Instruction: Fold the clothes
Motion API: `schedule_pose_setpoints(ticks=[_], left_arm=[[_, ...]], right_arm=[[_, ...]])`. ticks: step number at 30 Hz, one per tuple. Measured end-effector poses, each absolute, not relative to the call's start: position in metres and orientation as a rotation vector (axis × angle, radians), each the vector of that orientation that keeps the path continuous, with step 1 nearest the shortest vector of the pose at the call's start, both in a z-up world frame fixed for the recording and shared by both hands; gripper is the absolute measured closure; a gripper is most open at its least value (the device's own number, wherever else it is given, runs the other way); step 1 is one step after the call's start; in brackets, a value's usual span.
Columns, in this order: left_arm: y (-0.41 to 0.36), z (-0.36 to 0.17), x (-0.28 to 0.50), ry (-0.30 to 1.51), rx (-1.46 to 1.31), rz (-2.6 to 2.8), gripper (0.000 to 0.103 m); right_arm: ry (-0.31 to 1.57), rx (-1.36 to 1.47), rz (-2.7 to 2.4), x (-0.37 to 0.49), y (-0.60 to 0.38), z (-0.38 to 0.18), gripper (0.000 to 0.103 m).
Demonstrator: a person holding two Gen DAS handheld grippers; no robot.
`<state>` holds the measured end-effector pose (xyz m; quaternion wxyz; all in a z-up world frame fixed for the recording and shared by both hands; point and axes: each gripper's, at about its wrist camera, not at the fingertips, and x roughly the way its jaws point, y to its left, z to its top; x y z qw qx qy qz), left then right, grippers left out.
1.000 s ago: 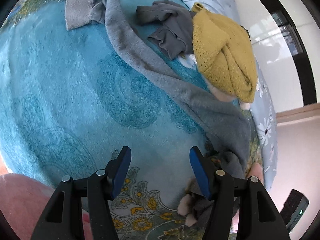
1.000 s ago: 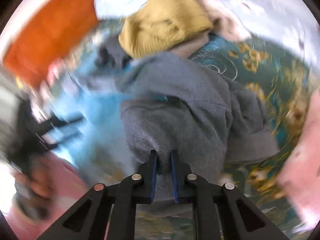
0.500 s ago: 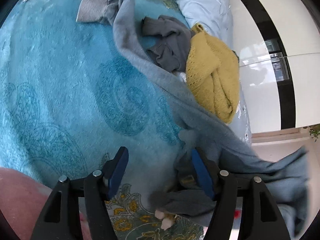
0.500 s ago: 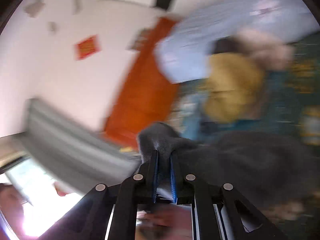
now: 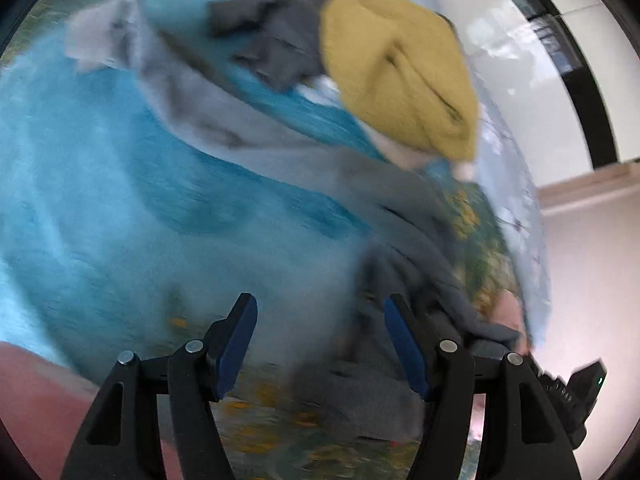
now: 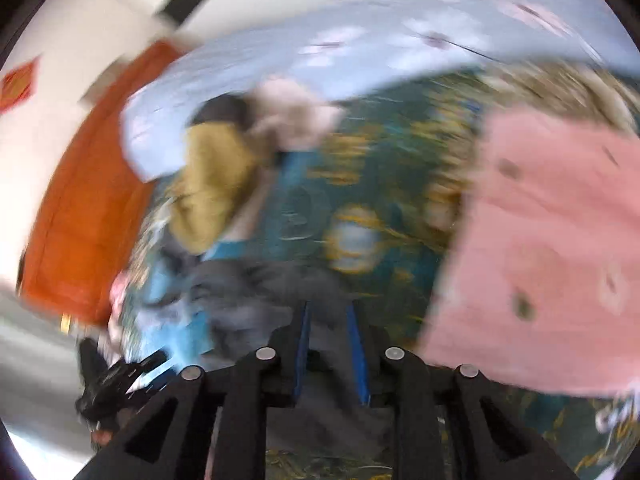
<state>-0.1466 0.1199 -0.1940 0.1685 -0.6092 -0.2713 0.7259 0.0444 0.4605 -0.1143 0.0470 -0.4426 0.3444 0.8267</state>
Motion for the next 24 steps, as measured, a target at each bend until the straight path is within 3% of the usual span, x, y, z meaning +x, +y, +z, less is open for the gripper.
schedule_pose_setpoints(ticks=[4, 8, 9, 10, 12, 13, 17, 24], left_arm=[[0.138, -0.224, -0.152, -0.943, -1.845, 1.876, 0.036], [0.138, -0.250, -0.161, -1.129, -1.912, 1.803, 0.039], [0.139, -0.255, -0.162, -1.153, -1.919, 1.797, 0.046], [0.141, -0.257, -0.163, -1.162, -1.917, 1.782, 0.063], [0.148, -0.258, -0.164, -1.153, -1.908, 1.754, 0.086], [0.152, -0.257, -0.164, -1.133, -1.902, 1.744, 0.090], [0.160, -0.235, -0.163, -0.926, -1.872, 1.854, 0.096], [0.099, -0.116, -0.171, -0.962, -1.391, 2.018, 0.098]], right_arm=[[0.916, -1.468, 2.688, 0.016, 0.415, -0.105, 0.069], [1.025, -1.533, 2.617, 0.018, 0.408, -0.124, 0.069], [1.032, -1.537, 2.590, 0.024, 0.411, -0.128, 0.069], [1.030, -1.535, 2.577, 0.027, 0.414, -0.130, 0.069], [1.031, -1.529, 2.548, 0.033, 0.422, -0.134, 0.069], [1.031, -1.526, 2.534, 0.034, 0.425, -0.136, 0.069], [1.078, -1.483, 2.488, 0.039, 0.439, -0.134, 0.067], [1.067, -1.445, 2.537, 0.032, 0.433, -0.125, 0.067]])
